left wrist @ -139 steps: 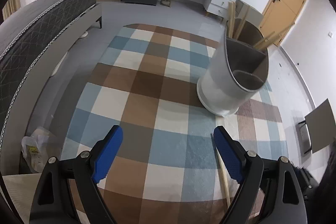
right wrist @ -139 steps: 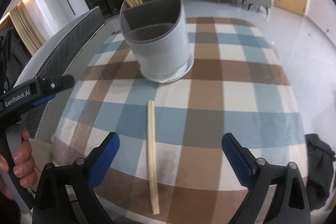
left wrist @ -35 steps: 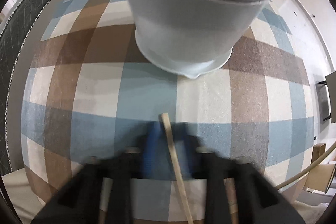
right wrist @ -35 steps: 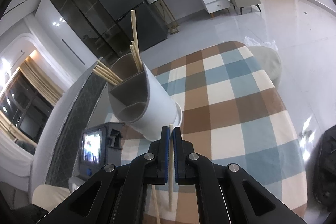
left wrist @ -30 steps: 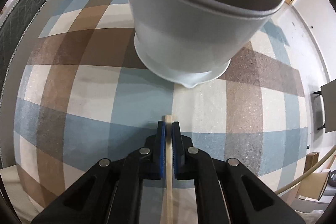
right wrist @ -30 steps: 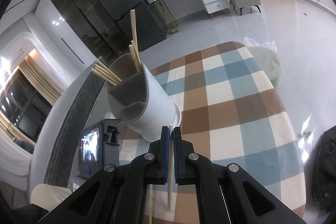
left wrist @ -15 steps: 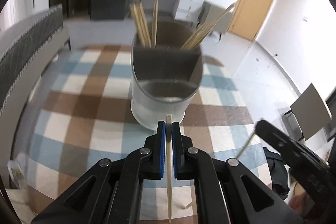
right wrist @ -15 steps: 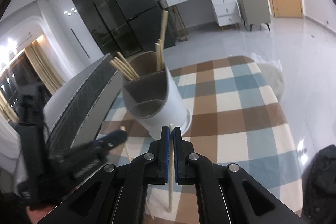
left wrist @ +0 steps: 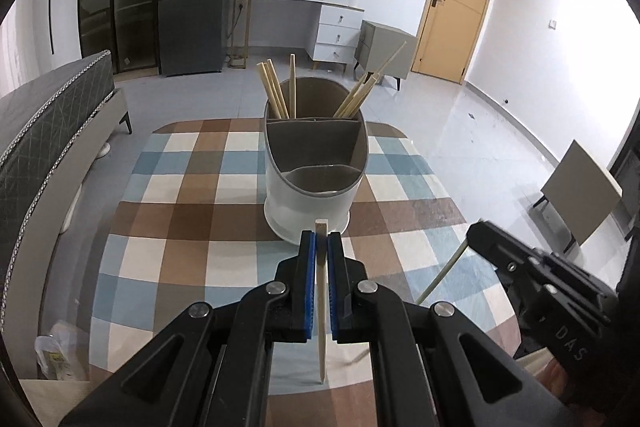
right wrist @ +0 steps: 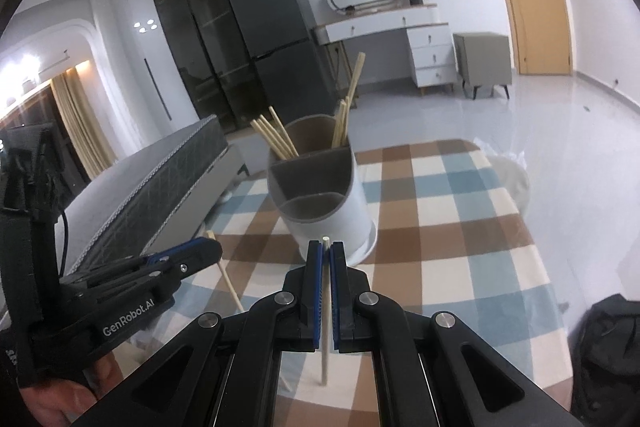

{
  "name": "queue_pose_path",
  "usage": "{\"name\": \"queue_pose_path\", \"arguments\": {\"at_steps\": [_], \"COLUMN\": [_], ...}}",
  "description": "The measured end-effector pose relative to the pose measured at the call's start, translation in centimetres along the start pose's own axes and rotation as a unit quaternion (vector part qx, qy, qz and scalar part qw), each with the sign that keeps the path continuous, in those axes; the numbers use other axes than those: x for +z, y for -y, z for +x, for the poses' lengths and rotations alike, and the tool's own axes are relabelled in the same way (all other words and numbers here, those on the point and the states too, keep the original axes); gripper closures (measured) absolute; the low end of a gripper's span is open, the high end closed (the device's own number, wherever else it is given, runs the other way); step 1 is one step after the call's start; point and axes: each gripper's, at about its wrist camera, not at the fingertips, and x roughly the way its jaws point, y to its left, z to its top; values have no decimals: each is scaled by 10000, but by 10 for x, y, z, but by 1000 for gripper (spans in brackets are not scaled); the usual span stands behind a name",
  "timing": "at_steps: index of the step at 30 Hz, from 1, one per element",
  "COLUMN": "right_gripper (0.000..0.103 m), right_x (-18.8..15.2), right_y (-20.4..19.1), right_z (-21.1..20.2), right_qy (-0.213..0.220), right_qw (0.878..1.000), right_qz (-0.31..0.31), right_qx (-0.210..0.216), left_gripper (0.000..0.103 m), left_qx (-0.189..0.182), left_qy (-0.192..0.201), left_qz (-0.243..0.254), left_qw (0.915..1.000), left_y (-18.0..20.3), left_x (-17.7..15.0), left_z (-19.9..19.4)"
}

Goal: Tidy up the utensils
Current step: 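Carry both held chopsticks above the utensil holder and lower them in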

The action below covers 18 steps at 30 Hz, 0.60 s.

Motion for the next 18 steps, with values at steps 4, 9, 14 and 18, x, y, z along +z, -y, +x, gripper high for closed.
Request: {"name": "queue_pose_path", "arguments": {"at_steps": [4, 9, 14, 18], "right_gripper": [100, 100, 100, 100], "right_x": [-2, -1, 0, 0], "right_y": [-5, -12, -18, -22], "right_z": [-1, -7, -8, -8], "right_qy": [-13, 162, 201, 196], "right_qw": [10000, 9997, 9996, 9996], "right_qz": [-31, -100, -120, -136], "right_qx": [-44, -125, -153, -152], "left_gripper": [102, 102, 102, 102], "left_qx": [-57, -78, -122, -173], "left_qy": [-57, -107, -96, -24], "left_qz": [-13, -62, -18, -34], "left_qw": [10000, 9999, 9999, 9998], "left_y": [-4, -8, -11, -14], "left_x": [0, 1, 6, 13], "left_z": [-3, -9, -17, -26]}}
